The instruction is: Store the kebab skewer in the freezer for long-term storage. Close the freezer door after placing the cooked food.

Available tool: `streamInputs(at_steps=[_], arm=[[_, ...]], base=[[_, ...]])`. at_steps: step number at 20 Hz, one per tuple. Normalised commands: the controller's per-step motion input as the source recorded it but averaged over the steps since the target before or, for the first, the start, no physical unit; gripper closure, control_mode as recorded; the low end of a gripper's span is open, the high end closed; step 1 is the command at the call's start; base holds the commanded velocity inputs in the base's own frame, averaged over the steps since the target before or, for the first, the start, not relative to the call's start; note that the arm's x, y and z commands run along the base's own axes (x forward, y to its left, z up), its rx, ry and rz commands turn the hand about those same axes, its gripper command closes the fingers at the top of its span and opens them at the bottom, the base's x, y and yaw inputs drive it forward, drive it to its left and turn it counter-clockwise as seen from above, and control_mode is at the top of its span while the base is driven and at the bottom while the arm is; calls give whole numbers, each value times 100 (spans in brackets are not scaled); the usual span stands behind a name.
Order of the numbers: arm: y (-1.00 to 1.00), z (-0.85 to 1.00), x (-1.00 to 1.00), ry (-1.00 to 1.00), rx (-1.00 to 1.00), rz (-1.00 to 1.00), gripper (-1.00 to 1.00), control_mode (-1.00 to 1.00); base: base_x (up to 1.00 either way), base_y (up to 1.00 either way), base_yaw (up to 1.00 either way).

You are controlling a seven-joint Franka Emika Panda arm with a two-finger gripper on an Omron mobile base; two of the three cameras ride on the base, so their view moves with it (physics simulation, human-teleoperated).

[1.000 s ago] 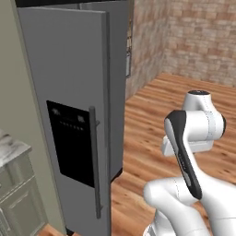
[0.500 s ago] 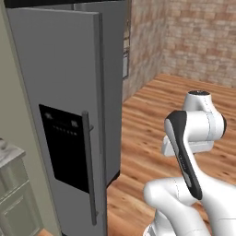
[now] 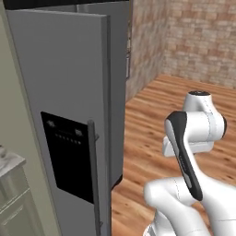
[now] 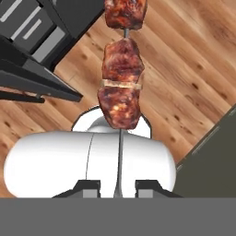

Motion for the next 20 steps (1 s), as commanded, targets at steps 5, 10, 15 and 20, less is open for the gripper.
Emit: streamInputs(at_steps=[5,10,15,20], arm=[[0,0,0,0,0,0,100,100],[0,0,0,0,0,0,100,100],[0,0,0,0,0,0,100,100],[0,0,0,0,0,0,100,100]], base=[[48,0,-11],[50,-2,-11],[91,-8,-13],[72,-8,-9]])
